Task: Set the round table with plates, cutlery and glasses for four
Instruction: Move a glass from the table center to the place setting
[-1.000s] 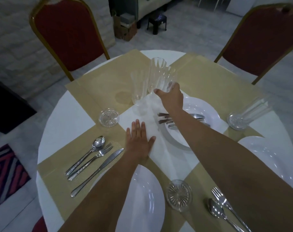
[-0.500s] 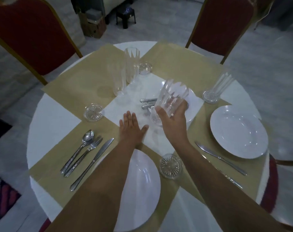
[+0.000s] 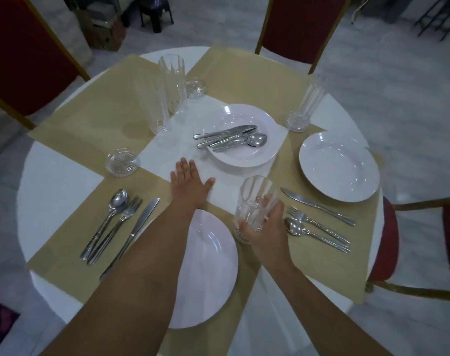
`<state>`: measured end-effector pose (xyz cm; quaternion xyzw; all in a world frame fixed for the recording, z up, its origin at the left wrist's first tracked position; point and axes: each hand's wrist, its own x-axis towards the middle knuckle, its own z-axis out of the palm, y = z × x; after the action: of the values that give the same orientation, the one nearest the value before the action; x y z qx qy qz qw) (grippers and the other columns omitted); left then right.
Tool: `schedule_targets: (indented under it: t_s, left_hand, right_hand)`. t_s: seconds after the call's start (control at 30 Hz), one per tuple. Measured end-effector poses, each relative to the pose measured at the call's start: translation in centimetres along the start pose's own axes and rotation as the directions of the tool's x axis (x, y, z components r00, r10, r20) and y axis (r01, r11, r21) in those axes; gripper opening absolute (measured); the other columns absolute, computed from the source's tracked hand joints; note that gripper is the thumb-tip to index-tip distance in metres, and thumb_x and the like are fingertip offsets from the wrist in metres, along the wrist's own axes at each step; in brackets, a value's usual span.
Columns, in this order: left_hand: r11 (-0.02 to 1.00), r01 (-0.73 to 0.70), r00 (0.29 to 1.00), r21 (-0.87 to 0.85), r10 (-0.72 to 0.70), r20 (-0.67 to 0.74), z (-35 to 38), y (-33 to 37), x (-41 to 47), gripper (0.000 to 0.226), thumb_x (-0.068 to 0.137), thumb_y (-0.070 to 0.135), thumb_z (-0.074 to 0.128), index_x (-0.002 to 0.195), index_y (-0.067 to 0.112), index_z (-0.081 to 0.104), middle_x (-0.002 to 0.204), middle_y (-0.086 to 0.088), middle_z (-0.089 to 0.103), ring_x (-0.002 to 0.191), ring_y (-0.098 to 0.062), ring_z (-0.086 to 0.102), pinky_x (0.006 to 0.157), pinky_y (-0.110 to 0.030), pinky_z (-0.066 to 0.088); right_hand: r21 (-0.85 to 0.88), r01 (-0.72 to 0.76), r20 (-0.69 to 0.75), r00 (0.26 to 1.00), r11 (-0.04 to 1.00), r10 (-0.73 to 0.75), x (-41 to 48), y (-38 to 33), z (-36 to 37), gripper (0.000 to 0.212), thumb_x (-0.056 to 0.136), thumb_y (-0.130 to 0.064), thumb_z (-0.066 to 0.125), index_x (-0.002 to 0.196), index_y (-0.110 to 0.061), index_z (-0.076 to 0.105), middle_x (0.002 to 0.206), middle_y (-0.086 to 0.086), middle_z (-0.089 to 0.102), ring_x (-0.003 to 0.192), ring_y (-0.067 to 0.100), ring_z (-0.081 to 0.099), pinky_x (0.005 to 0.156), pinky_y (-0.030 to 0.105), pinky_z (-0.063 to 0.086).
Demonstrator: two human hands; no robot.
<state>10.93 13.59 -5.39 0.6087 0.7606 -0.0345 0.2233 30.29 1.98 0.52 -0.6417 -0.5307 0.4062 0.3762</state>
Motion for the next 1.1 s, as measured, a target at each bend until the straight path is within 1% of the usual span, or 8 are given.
schedule_targets:
  t_s: [0.07, 0.33, 0.4, 0.5, 0.63, 0.77, 0.97, 1.1]
  left_hand:
    - [1.000, -0.006, 1.000, 0.005, 0.006, 0.004, -0.1, 0.0, 0.0, 0.084, 0.096, 0.060, 0.022, 0.151, 0.005, -0.010, 0.159, -0.016, -0.018, 0.147, -0.029, -0.017, 0.119, -0.046, -0.007]
    - [1.000, -0.017, 1.000, 0.015, 0.016, 0.018, -0.4, -0.2, 0.0, 0.083, 0.097, 0.059, 0.023, 0.152, 0.005, -0.009, 0.159, -0.016, -0.017, 0.147, -0.030, -0.016, 0.119, -0.046, -0.005]
    - [1.000, -0.015, 1.000, 0.019, 0.015, 0.015, -0.4, -0.2, 0.0, 0.083, 0.097, 0.059, 0.024, 0.152, 0.006, -0.009, 0.159, -0.016, -0.016, 0.147, -0.029, -0.016, 0.119, -0.046, -0.004]
    - [1.000, -0.019, 1.000, 0.023, 0.018, 0.018, -0.4, -0.3, 0.0, 0.083, 0.096, 0.059, 0.024, 0.152, 0.007, -0.009, 0.159, -0.015, -0.016, 0.148, -0.029, -0.015, 0.120, -0.046, -0.004]
    - [1.000, -0.022, 0.999, 0.012, 0.022, 0.025, -0.5, -0.5, -0.2, 0.083, 0.096, 0.059, 0.025, 0.152, 0.007, -0.008, 0.159, -0.015, -0.015, 0.148, -0.028, -0.015, 0.120, -0.047, -0.003]
    - [1.000, -0.013, 1.000, 0.013, 0.012, 0.022, -0.7, -0.6, -0.8, 0.082, 0.097, 0.059, 0.024, 0.153, 0.007, -0.005, 0.160, -0.015, -0.012, 0.148, -0.028, -0.012, 0.120, -0.046, -0.002]
    - [1.000, -0.011, 0.997, -0.001, 0.010, -0.072, -1.5, -1.3, -2.5, 0.075, 0.099, 0.055, 0.023, 0.153, 0.006, 0.003, 0.161, -0.015, -0.003, 0.149, -0.029, -0.004, 0.120, -0.046, 0.002]
    - [0.997, -0.042, 0.993, 0.057, 0.048, -0.104, -2.1, -2.2, -4.3, 0.073, 0.099, 0.054, 0.023, 0.153, 0.007, 0.005, 0.161, -0.014, -0.001, 0.149, -0.028, -0.002, 0.120, -0.046, 0.004]
  right_hand:
    - [0.002, -0.009, -0.010, 1.000, 1.000, 0.009, -0.4, 0.2, 0.0, 0.063, 0.074, -0.023, 0.082, 0.121, -0.027, 0.039, 0.103, -0.035, 0.052, 0.093, -0.018, 0.055, 0.071, 0.004, 0.044]
    - [0.048, -0.051, -0.010, 0.999, 0.998, 0.051, -1.1, 1.3, -0.2, 0.070, 0.075, -0.033, 0.082, 0.130, -0.023, 0.039, 0.115, -0.028, 0.052, 0.107, -0.006, 0.058, 0.079, 0.007, 0.048]
    - [0.048, -0.053, -0.013, 0.998, 0.997, 0.053, -1.2, 1.8, -0.1, 0.071, 0.075, -0.035, 0.081, 0.131, -0.025, 0.039, 0.117, -0.027, 0.053, 0.108, -0.001, 0.060, 0.082, 0.014, 0.052]
    - [0.041, -0.045, -0.017, 0.999, 0.998, 0.046, -1.4, 2.2, 0.1, 0.073, 0.076, -0.036, 0.081, 0.134, -0.023, 0.038, 0.120, -0.015, 0.056, 0.109, 0.004, 0.061, 0.085, 0.023, 0.056]
    - [0.019, -0.045, -0.004, 0.999, 0.999, 0.045, -1.6, 2.4, 0.0, 0.076, 0.077, -0.035, 0.080, 0.138, -0.020, 0.037, 0.128, -0.012, 0.053, 0.114, 0.007, 0.059, 0.088, 0.022, 0.055]
    - [-0.003, -0.063, 0.010, 0.998, 0.998, 0.063, -1.6, 2.6, -0.3, 0.076, 0.078, -0.031, 0.080, 0.140, -0.020, 0.037, 0.120, -0.022, 0.050, 0.110, 0.003, 0.056, 0.083, 0.010, 0.048]
    - [-0.033, -0.054, -0.002, 0.999, 0.998, 0.054, -1.5, 2.8, -0.3, 0.070, 0.076, -0.026, 0.082, 0.133, -0.021, 0.041, 0.111, -0.026, 0.053, 0.105, 0.003, 0.058, 0.089, 0.024, 0.053]
    - [-0.043, -0.033, -0.012, 0.999, 0.999, 0.033, -1.9, 2.4, -0.2, 0.081, 0.074, -0.028, 0.083, 0.141, -0.021, 0.038, 0.126, -0.016, 0.054, 0.115, 0.007, 0.057, 0.092, 0.022, 0.050]
